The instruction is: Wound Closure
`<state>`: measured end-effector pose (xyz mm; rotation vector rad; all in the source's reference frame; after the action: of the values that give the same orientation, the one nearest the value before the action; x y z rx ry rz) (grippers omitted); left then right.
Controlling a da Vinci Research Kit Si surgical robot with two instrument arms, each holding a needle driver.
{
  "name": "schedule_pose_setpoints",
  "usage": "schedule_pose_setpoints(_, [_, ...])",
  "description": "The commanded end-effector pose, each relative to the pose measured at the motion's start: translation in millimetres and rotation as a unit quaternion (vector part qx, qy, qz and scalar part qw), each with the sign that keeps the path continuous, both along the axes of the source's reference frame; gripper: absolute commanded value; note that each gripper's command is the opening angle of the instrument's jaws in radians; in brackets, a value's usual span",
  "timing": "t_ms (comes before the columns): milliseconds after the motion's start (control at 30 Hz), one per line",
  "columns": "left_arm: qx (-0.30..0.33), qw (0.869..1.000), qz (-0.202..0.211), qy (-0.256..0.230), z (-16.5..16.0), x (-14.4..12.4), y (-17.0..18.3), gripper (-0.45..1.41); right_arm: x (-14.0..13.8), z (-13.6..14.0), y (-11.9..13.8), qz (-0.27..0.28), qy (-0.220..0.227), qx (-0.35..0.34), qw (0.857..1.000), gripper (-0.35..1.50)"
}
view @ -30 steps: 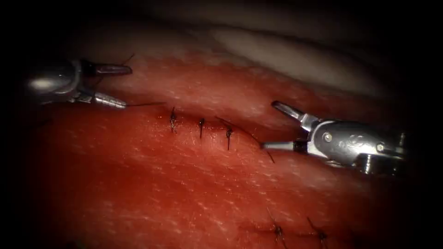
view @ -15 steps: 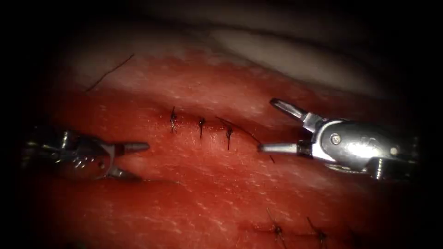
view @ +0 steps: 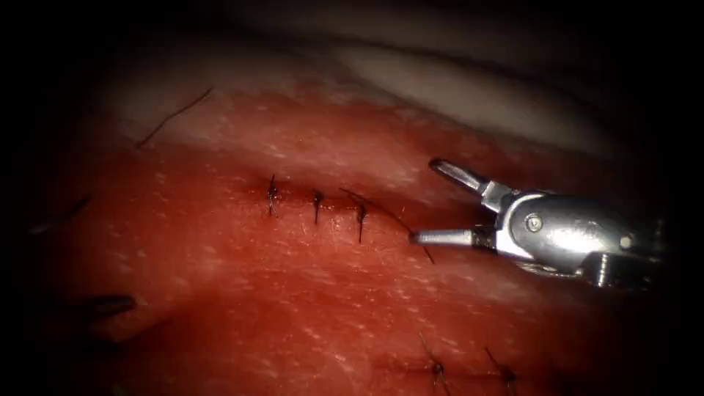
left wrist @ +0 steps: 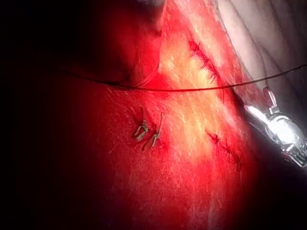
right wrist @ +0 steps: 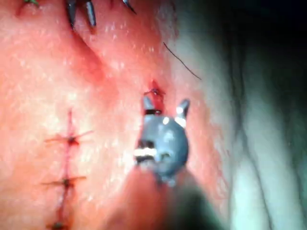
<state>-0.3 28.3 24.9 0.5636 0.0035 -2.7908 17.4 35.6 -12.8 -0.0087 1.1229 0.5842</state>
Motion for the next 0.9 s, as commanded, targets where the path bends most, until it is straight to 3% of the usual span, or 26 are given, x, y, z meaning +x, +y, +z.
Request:
schedule_pose_setpoints(33, [0.004,1.000,-0.001,0.000,0.0,-0.5,-0.7,0.54,0.9,0.3,0.3,0.000,0.001,-0.002,1.000,1.30])
schedule_pose_setpoints(67, [0.016,1.000,-0.004,-0.016,-0.9,-0.7,-0.3,0.54,0.9,0.3,0.3,-0.001,0.003,-0.002,1.000,1.30])
schedule_pose_setpoints(133, [0.069,0.991,-0.049,-0.100,-2.7,-2.0,1.4,0.53,1.4,0.3,0.1,-0.006,0.011,-0.002,1.000,1.30])
schedule_pose_setpoints(200, [0.081,0.986,-0.074,-0.126,-3.0,-3.1,3.0,0.53,2.0,0.2,-0.1,-0.008,0.014,-0.002,1.000,1.30])
schedule_pose_setpoints(267, [0.082,0.985,-0.086,-0.125,-2.6,-4.1,4.1,0.53,2.6,-0.1,-0.4,-0.012,0.020,-0.002,1.000,1.30])
schedule_pose_setpoints(400, [0.089,0.981,-0.123,-0.122,3.0,-5.7,6.9,0.53,5.0,-0.8,-1.3,-0.013,0.047,0.031,0.998,1.18])
schedule_pose_setpoints(633, [0.073,0.981,-0.141,-0.111,9.4,-4.8,7.9,0.52,8.0,-0.4,-2.6,-0.017,0.040,0.035,0.998,1.13])
schedule_pose_setpoints(700, [0.044,0.982,-0.162,-0.087,12.9,-3.9,9.8,0.51,8.0,-0.2,-2.5,-0.017,0.039,0.036,0.998,1.11])
schedule_pose_setpoints(800, [0.034,0.982,-0.172,-0.076,14.0,-3.4,11.0,0.51,7.9,-0.1,-2.5,-0.016,0.040,0.038,0.998,1.09])
schedule_pose_setpoints(900, [-0.025,0.986,-0.159,-0.030,15.5,-2.7,12.9,0.51,7.4,0.0,-2.3,-0.015,0.040,0.037,0.998,1.09])
